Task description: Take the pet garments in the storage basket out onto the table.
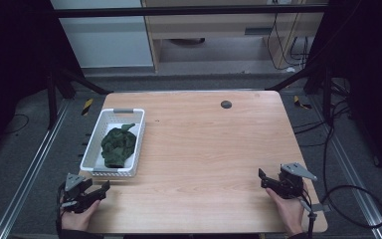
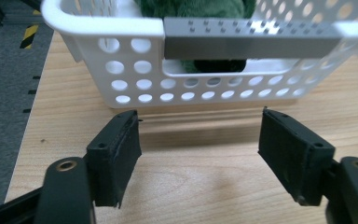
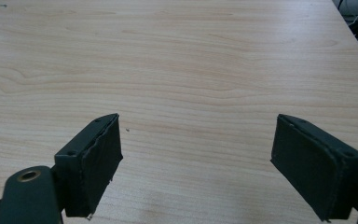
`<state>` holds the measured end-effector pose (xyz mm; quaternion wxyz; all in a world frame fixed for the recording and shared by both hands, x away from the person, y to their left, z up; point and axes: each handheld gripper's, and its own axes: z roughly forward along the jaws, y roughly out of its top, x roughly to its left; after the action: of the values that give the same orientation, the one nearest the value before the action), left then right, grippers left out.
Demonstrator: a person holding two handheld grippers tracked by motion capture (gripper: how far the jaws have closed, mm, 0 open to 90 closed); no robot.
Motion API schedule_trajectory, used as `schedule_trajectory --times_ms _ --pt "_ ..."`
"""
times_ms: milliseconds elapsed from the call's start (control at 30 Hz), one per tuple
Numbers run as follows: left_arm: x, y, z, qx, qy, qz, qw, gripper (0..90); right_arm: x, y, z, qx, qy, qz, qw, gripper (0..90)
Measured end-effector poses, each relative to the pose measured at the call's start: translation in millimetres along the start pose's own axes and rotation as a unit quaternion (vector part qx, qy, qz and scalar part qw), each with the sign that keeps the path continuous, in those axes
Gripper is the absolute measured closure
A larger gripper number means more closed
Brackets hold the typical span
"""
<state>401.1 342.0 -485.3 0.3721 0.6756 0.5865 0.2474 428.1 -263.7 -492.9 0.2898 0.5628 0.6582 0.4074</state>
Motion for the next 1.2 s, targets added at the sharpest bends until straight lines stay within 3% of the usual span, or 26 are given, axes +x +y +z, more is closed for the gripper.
schedule_trajectory --times_ms 633,933,1200 --pt "-2.3 11.9 -26.9 -0.04 -0.007 -0.016 0.9991 29.7 4.6 -1.7 -1.2 0.008 0.01 -0.014 0.9998 16.9" --pt "-0.5 26.1 -37.0 -0.058 0.002 -0.015 0.9982 28.9 6.7 -2.4 -0.1 0.011 0.018 -0.02 0.9996 16.9" --pt "-5.9 42.2 -42.1 -0.076 -0.005 -0.006 0.9971 29.0 6.2 -3.0 0.7 0.012 0.015 -0.024 0.9995 16.7"
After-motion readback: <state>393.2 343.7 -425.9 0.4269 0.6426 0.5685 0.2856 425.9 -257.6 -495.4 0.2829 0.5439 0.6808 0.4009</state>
